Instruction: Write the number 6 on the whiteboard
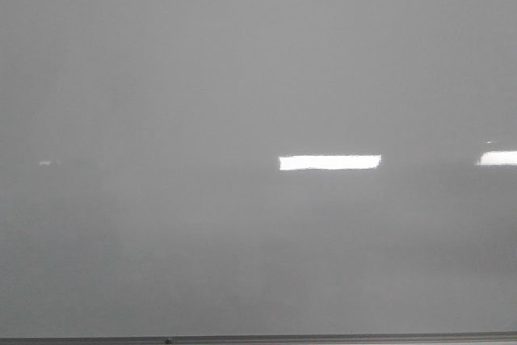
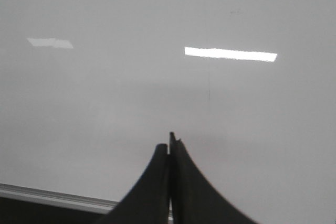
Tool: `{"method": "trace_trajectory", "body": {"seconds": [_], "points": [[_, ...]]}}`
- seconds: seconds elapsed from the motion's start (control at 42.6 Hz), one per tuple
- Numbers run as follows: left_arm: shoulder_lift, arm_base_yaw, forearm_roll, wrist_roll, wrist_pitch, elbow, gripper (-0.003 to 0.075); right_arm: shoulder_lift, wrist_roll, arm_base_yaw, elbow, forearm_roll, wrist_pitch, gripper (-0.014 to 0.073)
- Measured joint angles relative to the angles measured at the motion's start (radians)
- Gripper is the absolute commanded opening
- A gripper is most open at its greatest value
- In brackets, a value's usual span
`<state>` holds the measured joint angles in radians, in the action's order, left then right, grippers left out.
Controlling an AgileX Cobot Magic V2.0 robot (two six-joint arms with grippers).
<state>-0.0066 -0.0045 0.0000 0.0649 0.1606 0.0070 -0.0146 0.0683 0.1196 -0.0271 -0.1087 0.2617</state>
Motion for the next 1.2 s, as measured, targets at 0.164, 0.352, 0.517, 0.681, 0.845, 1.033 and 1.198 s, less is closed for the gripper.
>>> {"method": "trace_trajectory", "body": {"seconds": [0.164, 0.352, 0.517, 0.681, 0.845, 1.033, 1.198], "points": [[0.000, 0.000, 0.000, 0.000, 0.000, 0.000, -0.0020, 0.000, 0.000, 0.000, 0.000, 0.000, 0.000, -0.0060], [0.000, 0.000, 0.000, 0.000, 0.000, 0.000, -0.0020, 0.000, 0.000, 0.000, 0.000, 0.000, 0.000, -0.0060], [0.000, 0.000, 0.000, 0.000, 0.000, 0.000, -0.0020, 0.000, 0.000, 0.000, 0.000, 0.000, 0.000, -0.0060], [0.000, 0.000, 0.000, 0.000, 0.000, 0.000, -0.0020, 0.000, 0.000, 0.000, 0.000, 0.000, 0.000, -0.0060], [0.000, 0.000, 0.000, 0.000, 0.000, 0.000, -0.0020, 0.000, 0.000, 0.000, 0.000, 0.000, 0.000, -0.0060], [0.000, 0.000, 0.000, 0.000, 0.000, 0.000, -0.0020, 0.000, 0.000, 0.000, 0.000, 0.000, -0.013, -0.0060], [0.000, 0.000, 0.000, 0.000, -0.008, 0.000, -0.0020, 0.000, 0.000, 0.000, 0.000, 0.000, -0.060, -0.0060]]}}
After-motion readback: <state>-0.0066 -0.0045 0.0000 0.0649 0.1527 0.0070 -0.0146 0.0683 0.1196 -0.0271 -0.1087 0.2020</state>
